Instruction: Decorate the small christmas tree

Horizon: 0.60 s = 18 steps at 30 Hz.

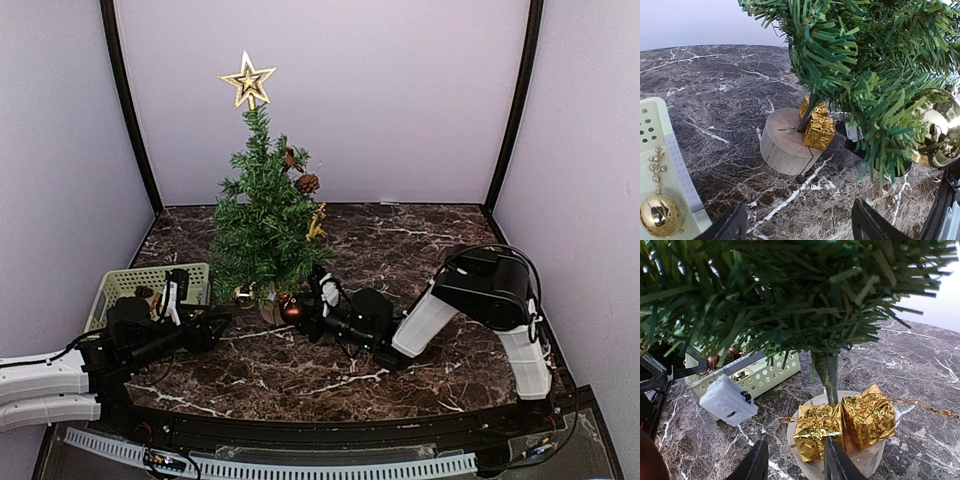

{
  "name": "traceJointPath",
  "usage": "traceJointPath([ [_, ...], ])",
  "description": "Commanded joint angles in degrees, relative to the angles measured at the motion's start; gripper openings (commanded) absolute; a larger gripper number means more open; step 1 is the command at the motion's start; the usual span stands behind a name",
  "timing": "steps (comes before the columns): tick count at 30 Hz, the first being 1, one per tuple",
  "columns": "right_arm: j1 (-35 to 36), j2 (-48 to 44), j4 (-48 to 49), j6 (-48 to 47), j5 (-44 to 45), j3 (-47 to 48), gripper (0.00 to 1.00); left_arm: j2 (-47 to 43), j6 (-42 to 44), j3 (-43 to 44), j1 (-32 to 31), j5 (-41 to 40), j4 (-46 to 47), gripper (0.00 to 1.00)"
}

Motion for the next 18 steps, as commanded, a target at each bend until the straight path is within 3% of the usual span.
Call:
traceJointPath([
  [1, -0.01, 0.94, 3.50, -2.36, -0.35, 0.73, 0.38, -0.32, -0.25, 0.57, 0.35, -0.31, -0.17, 0.74],
  [18, 0.91, 1.78, 4.89, -11.36, -3.97, 3.25, 0.43, 0.00, -0.55, 0.84, 0.53, 0.83, 0.09, 0.75],
])
